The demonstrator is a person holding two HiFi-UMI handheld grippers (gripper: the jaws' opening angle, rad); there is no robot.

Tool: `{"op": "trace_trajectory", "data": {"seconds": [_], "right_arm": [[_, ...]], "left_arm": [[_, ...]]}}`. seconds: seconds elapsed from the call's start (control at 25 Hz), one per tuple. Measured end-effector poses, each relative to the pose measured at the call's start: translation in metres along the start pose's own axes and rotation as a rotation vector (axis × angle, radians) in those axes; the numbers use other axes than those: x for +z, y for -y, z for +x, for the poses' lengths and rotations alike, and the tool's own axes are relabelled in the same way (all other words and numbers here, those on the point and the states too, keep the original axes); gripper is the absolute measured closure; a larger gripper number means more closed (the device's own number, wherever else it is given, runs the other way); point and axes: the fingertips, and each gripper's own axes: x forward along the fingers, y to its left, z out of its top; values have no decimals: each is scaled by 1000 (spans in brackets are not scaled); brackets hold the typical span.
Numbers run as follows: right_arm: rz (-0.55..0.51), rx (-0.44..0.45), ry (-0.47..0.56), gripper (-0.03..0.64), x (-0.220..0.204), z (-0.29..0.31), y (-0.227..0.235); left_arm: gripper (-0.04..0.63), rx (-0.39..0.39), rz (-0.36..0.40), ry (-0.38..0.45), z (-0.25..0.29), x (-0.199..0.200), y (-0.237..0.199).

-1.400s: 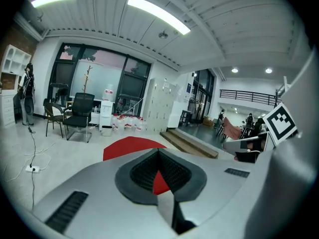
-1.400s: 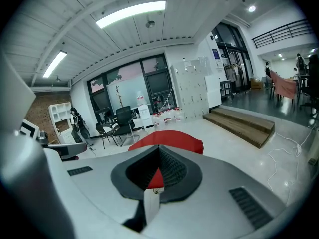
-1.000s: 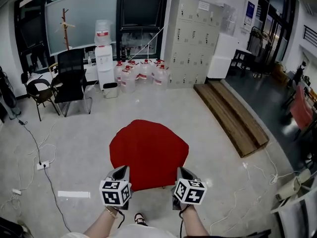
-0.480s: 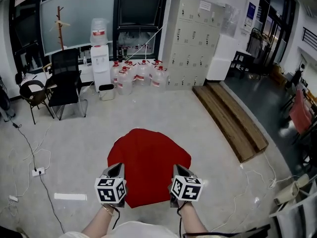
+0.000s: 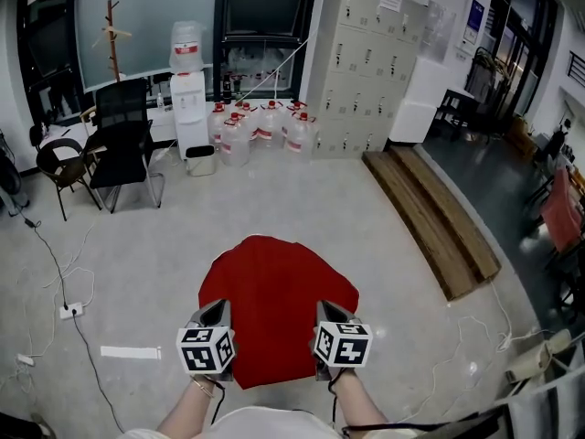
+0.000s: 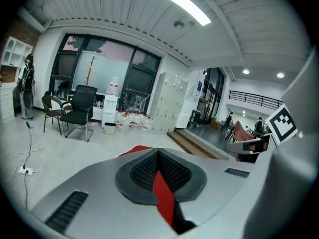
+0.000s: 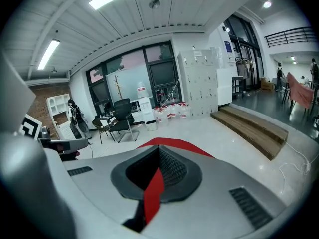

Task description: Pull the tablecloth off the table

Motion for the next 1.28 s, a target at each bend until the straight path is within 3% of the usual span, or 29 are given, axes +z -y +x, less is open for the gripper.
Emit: {"op": "trace_trajectory", "data": {"seconds": [0.56,0.92,1.04,1.28], "right_arm": [[-77,175,-147,592,-18,27,13],[-97,232,-258,592,-67,38,-9],[-97,237,-286,592,-82,39,-14],[-128,247,-334,592,-106,33,-20]], "left_arm": [[580,203,-118,-46,-26,-43,17],[580,323,-232,-145,-57,-123,-9],[580,348,-284,-168,-67,-146,-17],[580,363,-293,-181,-75,-161,-22]]}}
